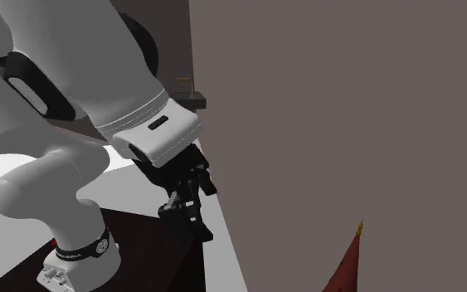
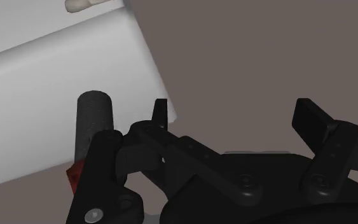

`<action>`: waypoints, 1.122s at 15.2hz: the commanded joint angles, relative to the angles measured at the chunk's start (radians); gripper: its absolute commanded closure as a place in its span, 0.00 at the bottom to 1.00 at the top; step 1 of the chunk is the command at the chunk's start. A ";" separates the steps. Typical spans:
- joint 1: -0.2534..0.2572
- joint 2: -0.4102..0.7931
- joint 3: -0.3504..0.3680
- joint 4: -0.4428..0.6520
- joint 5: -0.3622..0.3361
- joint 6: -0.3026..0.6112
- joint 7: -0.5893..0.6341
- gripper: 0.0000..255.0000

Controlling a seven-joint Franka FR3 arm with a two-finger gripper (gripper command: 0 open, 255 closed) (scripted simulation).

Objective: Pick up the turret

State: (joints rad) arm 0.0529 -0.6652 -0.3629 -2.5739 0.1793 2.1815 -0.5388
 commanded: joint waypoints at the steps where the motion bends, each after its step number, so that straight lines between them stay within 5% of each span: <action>1: 0.042 0.045 -0.070 0.009 0.051 0.082 -0.098 0.00; 5: 0.180 0.163 -0.246 0.074 0.209 0.200 -0.329 0.00; 10: 0.432 0.325 -0.530 0.219 0.512 0.231 -0.679 0.00; 13: 0.606 0.473 -0.744 0.341 0.762 0.142 -0.911 0.00; 15: 0.698 0.671 -0.911 0.437 1.000 -0.031 -1.072 0.00; 17: 0.653 0.745 -0.894 0.455 1.076 -0.092 -1.117 0.00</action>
State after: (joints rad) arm 0.7118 0.0301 -1.2410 -2.1367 1.1940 2.1356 -1.6135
